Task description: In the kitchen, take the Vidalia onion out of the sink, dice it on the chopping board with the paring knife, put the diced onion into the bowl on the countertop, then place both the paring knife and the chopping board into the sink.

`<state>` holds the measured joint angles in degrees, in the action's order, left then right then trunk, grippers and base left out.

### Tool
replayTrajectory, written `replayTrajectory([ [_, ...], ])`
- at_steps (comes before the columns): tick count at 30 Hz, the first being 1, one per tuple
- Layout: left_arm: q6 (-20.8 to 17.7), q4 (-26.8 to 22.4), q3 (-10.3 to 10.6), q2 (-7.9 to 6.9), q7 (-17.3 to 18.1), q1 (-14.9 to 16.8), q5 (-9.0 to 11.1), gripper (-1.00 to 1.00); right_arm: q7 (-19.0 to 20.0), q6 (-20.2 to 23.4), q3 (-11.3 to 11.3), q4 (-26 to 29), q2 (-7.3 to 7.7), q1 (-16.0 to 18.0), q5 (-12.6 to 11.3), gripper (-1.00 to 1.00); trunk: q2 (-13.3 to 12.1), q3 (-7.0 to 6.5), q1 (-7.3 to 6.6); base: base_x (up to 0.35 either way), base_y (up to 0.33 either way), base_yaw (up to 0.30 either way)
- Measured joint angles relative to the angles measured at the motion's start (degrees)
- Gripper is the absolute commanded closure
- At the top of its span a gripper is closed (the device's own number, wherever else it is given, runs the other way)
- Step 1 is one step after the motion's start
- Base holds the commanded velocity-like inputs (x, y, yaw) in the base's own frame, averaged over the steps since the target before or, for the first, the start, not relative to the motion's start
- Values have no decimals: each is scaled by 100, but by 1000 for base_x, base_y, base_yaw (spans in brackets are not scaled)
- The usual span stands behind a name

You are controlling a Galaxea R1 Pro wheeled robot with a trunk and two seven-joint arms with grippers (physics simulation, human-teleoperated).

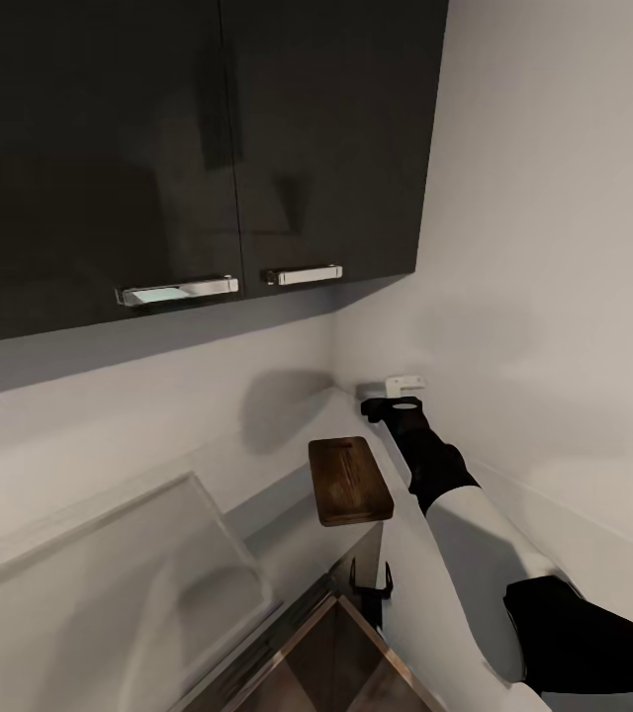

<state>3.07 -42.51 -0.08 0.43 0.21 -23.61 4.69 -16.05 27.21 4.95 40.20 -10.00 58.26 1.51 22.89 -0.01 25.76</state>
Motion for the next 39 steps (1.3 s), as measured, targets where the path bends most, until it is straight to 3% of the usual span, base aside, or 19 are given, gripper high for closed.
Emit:
replayTrajectory([
  [39,8,19,0,0,-4,0,-3,-100,3,-45,0,-3,0,0,-1,-100,-1,18,0,0,0,0],
])
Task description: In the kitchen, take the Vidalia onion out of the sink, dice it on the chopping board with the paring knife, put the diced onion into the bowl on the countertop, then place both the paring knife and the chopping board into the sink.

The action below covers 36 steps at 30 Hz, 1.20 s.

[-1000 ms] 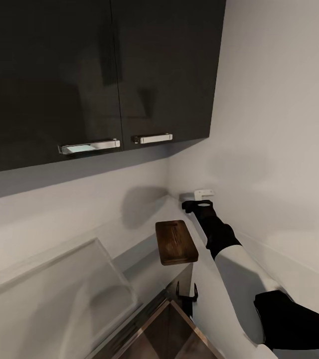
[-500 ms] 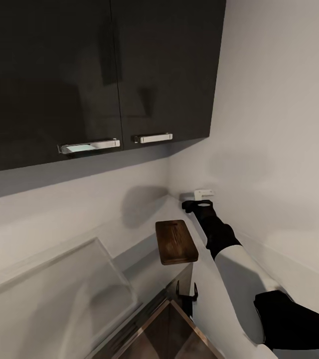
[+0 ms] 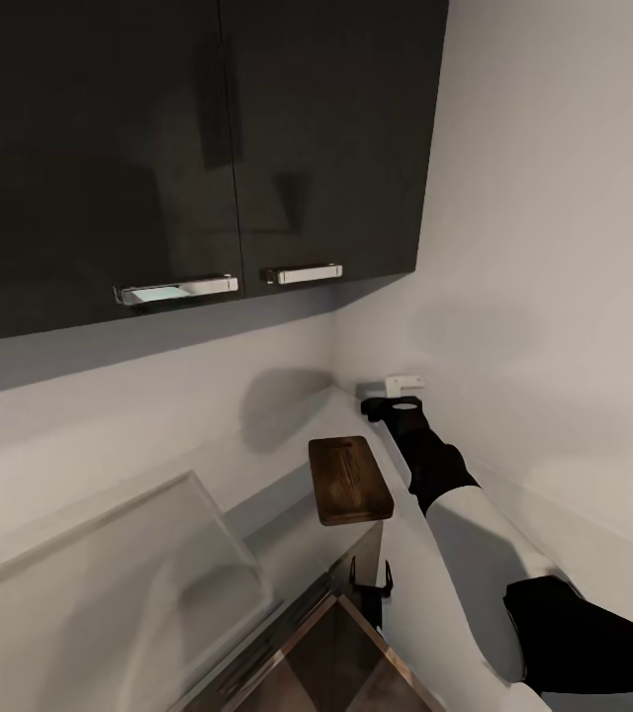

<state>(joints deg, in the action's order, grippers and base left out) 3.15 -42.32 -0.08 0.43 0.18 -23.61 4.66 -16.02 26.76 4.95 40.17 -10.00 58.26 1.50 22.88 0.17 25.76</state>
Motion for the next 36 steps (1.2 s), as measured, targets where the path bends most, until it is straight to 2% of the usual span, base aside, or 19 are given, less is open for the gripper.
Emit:
replayTrajectory([
  [3,1,11,0,0,0,0,-1,-100,-1,-145,2,-9,0,0,-5,-100,0,0,0,0,0,0],
  [8,1,59,0,0,5,0,-2,-100,-15,-120,43,-37,0,19,4,-100,0,0,0,0,0,0],
  [11,1,76,0,0,6,0,-4,-100,-20,127,55,-47,0,124,8,-100,0,0,0,0,0,0],
  [14,-3,86,0,0,6,0,-4,-100,-23,526,60,-89,0,433,11,-100,0,-1,0,0,0,0],
  [17,-6,93,11,0,8,0,-5,-100,-26,836,62,-410,0,998,12,-100,0,-1,0,0,0,0],
  [18,-7,94,13,0,7,0,-5,-100,-27,899,62,-643,0,1271,12,-100,1,-2,0,0,0,0],
  [19,-7,95,14,0,7,0,-5,-100,-27,955,61,-1041,0,1713,10,-100,-2,-2,1,0,0,0],
  [22,-8,96,15,1,7,0,-5,-100,-29,1000,55,-1581,0,2457,4,-100,2,-2,0,0,0,0],
  [25,-8,96,16,1,8,0,-5,-100,-30,1015,47,-1812,0,2894,-16,-100,1,-1,0,0,0,0],
  [28,-8,93,16,1,13,0,-5,-100,-18,965,43,-1872,0,3004,-35,-100,0,0,0,0,0,0],
  [31,-8,95,16,1,14,0,-5,-100,160,774,45,-1908,0,3026,-77,-100,0,0,0,0,0,0],
  [32,-8,99,16,1,14,0,-5,-100,283,670,46,-1919,0,3025,-92,-100,0,0,0,0,0,0],
  [34,-8,104,16,1,14,0,-5,-100,801,434,49,-1976,0,2985,-118,-100,0,0,0,0,0,0],
  [36,-8,105,19,1,14,0,-5,-100,901,350,47,-2085,0,2942,-113,-100,0,0,0,0,0,0],
])
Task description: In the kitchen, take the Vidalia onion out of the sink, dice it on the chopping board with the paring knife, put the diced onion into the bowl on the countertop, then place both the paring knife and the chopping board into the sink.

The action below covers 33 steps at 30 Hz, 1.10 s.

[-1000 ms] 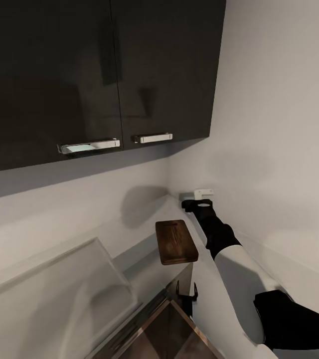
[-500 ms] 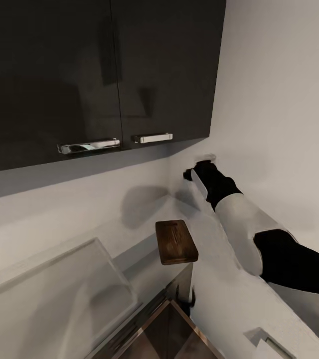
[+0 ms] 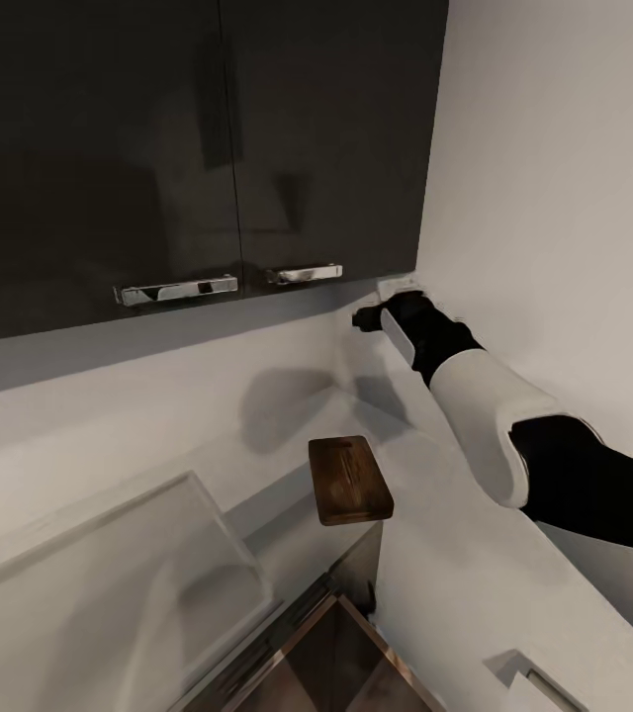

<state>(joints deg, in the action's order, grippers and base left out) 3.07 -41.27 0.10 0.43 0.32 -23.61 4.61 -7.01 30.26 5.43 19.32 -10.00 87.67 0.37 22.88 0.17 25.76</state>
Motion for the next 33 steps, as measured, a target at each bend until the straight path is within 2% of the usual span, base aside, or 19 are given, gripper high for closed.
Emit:
replayTrajectory([
  [7,0,1,3,0,0,-1,0,-100,52,-335,-3,-134,0,-31,8,-100,-3,29,0,0,0,0],
  [17,1,88,-1,0,0,-2,0,-100,61,-409,-12,-325,0,-36,11,-100,-9,113,-2,0,0,0],
  [23,1,106,-2,0,0,-2,0,-100,59,-728,-19,-587,0,-36,18,-100,-9,170,-1,0,0,0],
  [33,1,116,-2,0,-1,-2,0,-100,58,-829,-19,-655,0,-38,19,-100,-9,264,-1,0,0,0],
])
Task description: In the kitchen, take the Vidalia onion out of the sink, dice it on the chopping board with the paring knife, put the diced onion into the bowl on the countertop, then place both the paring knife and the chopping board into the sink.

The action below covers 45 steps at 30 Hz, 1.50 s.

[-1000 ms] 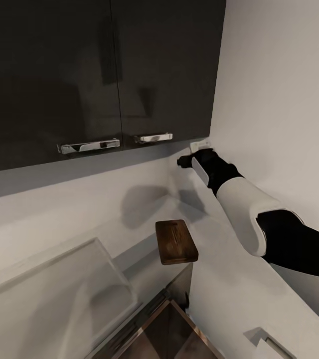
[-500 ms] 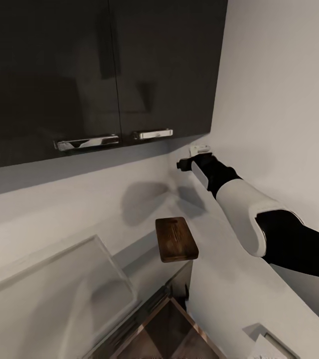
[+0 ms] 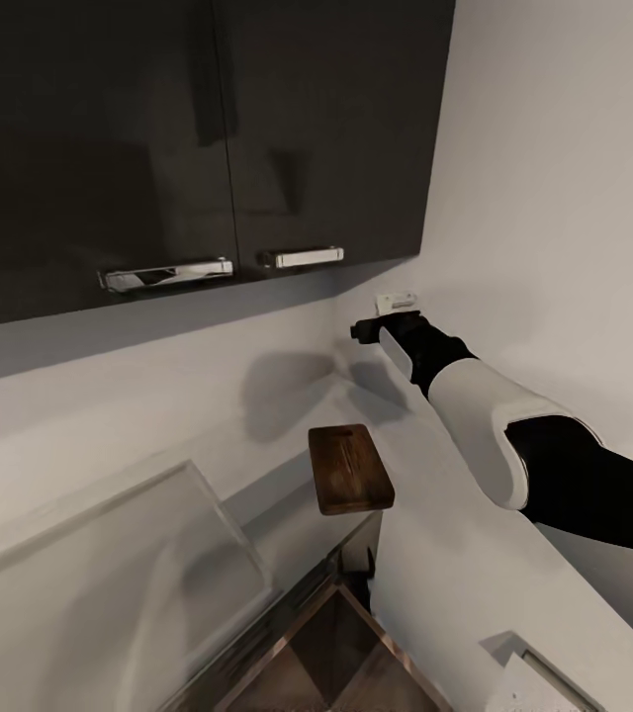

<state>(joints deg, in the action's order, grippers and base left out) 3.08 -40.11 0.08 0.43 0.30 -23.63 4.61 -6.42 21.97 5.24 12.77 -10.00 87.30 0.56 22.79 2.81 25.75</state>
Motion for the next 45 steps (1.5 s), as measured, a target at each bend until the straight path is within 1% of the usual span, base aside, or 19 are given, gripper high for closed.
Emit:
replayTrajectory([
  [10,0,-6,-1,0,-13,0,-7,-100,2,-69,0,-6,0,-7,9,-100,0,94,0,0,0,0],
  [15,0,-1,-9,-9,-14,0,-14,-100,4,-298,-2,-55,0,-44,14,-100,0,142,0,0,0,0],
  [17,0,0,-10,-14,-14,0,-15,-100,8,-420,-4,-166,0,-60,16,-100,0,160,0,0,0,0],
  [21,0,1,-10,-17,-14,0,-11,-100,15,-801,-1,-467,0,-74,28,-100,1,175,0,0,0,0],
  [23,0,1,-7,-18,-14,0,-9,-100,9,-897,0,-523,0,-75,30,-100,1,177,0,0,0,0],
  [34,-4,8,-16,-18,-14,0,-8,-100,3,-940,-3,-586,0,-76,23,-100,1,183,0,0,0,0],
  [45,-6,53,-14,-10,-13,0,-1,-100,3,-943,1,-640,1,-77,22,-100,1,273,0,0,0,0],
])
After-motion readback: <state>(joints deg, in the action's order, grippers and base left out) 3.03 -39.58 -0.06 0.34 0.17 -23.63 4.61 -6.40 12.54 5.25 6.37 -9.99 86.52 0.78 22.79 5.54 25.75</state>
